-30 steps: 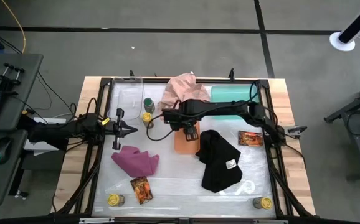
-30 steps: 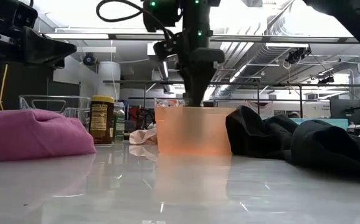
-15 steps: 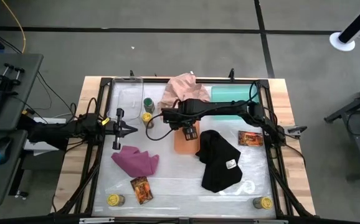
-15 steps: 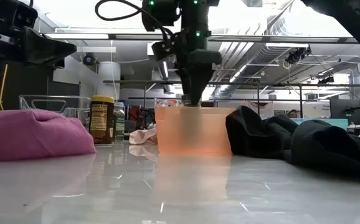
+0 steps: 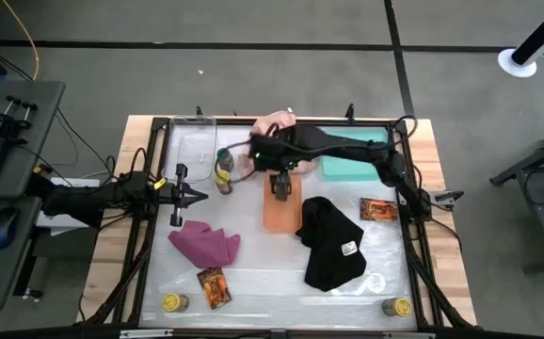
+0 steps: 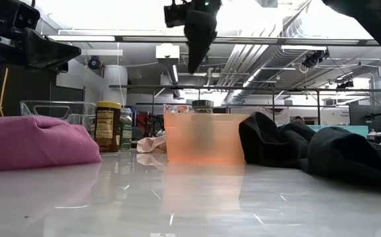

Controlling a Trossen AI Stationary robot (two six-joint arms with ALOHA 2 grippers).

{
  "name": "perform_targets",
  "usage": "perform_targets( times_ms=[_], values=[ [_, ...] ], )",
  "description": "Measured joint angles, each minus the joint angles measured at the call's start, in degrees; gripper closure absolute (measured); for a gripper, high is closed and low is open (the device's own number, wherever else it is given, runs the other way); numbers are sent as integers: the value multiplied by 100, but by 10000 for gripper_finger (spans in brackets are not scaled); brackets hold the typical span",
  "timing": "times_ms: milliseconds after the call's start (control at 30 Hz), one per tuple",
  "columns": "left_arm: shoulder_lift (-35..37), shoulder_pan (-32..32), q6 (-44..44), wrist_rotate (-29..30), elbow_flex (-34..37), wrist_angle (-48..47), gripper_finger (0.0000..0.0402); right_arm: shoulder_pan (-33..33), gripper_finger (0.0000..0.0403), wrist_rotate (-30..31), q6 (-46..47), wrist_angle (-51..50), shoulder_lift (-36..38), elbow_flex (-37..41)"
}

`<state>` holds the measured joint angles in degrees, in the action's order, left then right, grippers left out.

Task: Sort spices by type
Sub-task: Put the green seasoning bottle into the orange bin

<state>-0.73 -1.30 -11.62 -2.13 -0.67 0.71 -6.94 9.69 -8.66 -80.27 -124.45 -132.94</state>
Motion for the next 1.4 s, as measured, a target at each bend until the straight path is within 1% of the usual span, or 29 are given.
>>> perform_targets(
  times_ms=[233, 367, 433, 500, 567, 667, 700, 800, 867, 900, 933, 967, 1000, 1033, 1067, 1133, 1167, 1233, 1300, 1400],
  values=[
    [0, 0, -10, 0, 0, 2, 401, -373, 140, -54, 703, 1, 932, 6],
    [0, 0, -81, -2, 0, 96, 401, -541, 161, -38, 1105, -209, 1391, 6],
    [-2, 0, -49, 1, 0, 90, 401, -585, 186, -41, 1186, -341, 1566, 6],
    [-2, 0, -93, 4, 2, 300, 401, -596, 227, -25, 1198, -505, 1704, 6],
    [-2, 0, -38, 3, 2, 750, 401, -606, 281, 48, 1254, -735, 1821, 6],
    [0, 0, 312, -5, 2, 1503, 402, -621, 374, 117, 1462, -1003, 2001, 7],
    [0, 0, 495, -6, 2, 1725, 401, -623, 387, 125, 1516, -982, 2072, 24],
    [0, 0, 962, 0, -2, 2161, 401, -621, 384, 127, 1754, -975, 2363, 214],
    [-4, 0, 1076, 19, 0, 2460, 401, -621, 391, 252, 2052, -970, 2637, 502],
    [-1, 0, 1198, 77, 0, 2669, 402, -618, 396, 348, 2197, -970, 2798, 684],
    [-26, 2, 1525, 314, -19, 2865, 401, -590, 399, 455, 2346, -939, 2983, 909],
    [-110, -2, 1963, 746, -92, 2932, 401, -555, 399, 566, 2504, -866, 3185, 1152],
    [-239, -26, 2422, 1302, -228, 2863, 402, -528, 397, 699, 2669, -756, 3397, 1412],
    [-415, -56, 2727, 1697, -396, 2671, 402, -495, 396, 808, 2828, -609, 3608, 1682],
    [-666, -107, 2875, 1905, -628, 2426, 402, -467, 397, 874, 2983, -416, 3832, 1976],
    [-1331, -274, 3175, 2010, -1197, 1859, 402, -439, 401, 943, 3248, 71, 4238, 2554],
    [-1796, -404, 3356, 2021, -1563, 1566, 402, -425, 401, 945, 3350, 327, 4428, 2848],
    [-2757, -751, 3644, 2005, -2402, 547, 402, -426, 400, 943, 3561, 808, 4748, 3380],
    [-3806, -1238, 3614, 1753, -3383, -896, 402, -429, 401, 939, 3753, 1166, 5019, 3843],
    [-5418, -2119, 3114, 829, -4670, -2991, 402, -429, 402, 938, 3979, 1396, 5295, 4381]
  ],
)
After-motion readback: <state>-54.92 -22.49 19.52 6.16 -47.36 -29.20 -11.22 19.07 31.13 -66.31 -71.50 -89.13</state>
